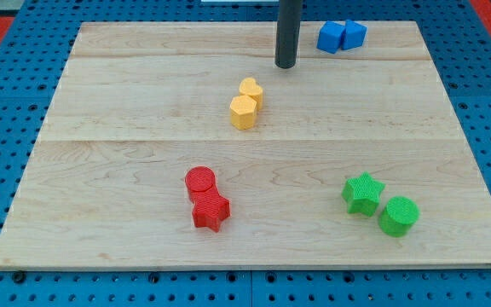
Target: Move your arm to the top right
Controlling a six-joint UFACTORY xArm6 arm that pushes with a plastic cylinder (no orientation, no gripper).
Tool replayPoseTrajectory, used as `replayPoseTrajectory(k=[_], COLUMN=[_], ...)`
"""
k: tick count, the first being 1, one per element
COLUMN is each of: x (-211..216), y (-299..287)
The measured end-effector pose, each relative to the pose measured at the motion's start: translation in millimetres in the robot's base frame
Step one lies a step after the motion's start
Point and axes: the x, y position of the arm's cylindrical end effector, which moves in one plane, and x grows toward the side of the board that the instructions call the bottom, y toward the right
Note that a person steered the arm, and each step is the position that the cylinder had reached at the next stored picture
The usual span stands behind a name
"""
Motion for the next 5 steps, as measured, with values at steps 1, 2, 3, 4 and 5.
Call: replayPoseTrajectory(k=[1, 2, 3, 4, 5], x=[5, 9, 8, 8, 2], y=[16, 76, 99, 109, 143])
